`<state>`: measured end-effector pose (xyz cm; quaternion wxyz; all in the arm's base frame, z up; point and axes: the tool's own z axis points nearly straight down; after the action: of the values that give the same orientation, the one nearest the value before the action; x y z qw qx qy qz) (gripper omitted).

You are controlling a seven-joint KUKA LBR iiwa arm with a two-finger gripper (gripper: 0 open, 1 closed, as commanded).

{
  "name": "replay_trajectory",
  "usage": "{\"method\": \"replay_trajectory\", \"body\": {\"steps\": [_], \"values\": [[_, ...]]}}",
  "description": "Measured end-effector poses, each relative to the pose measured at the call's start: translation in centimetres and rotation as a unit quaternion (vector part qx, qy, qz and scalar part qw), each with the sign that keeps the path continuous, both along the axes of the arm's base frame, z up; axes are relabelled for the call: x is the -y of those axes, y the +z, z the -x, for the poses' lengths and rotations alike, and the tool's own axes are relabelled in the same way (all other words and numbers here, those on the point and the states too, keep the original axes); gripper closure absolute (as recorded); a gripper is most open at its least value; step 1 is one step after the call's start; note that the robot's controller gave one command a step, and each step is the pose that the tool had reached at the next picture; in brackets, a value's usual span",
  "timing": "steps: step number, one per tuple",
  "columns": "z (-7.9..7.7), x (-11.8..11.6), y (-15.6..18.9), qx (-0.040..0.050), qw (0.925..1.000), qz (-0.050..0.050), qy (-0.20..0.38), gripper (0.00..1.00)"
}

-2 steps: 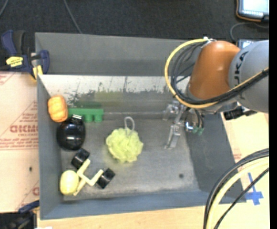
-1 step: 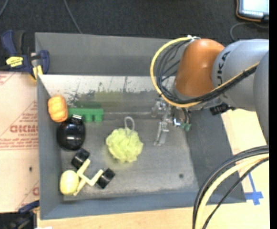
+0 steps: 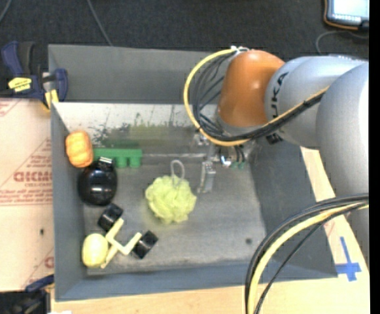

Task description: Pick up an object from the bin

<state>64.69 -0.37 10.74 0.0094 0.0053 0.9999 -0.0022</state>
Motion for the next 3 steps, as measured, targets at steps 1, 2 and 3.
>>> {"method": "replay_trajectory", "body": {"steps": [1,2,3], "values": [[2.4,-3.1,-2.4,-0.0019,0.9996,0.000,0.029,0.00],[3.1,-5.7,-2.8,0.0000,0.9958,0.002,0.092,0.00],[4.9,-7.4,-3.2,0.0001,0.9912,0.002,0.133,0.00]]}}
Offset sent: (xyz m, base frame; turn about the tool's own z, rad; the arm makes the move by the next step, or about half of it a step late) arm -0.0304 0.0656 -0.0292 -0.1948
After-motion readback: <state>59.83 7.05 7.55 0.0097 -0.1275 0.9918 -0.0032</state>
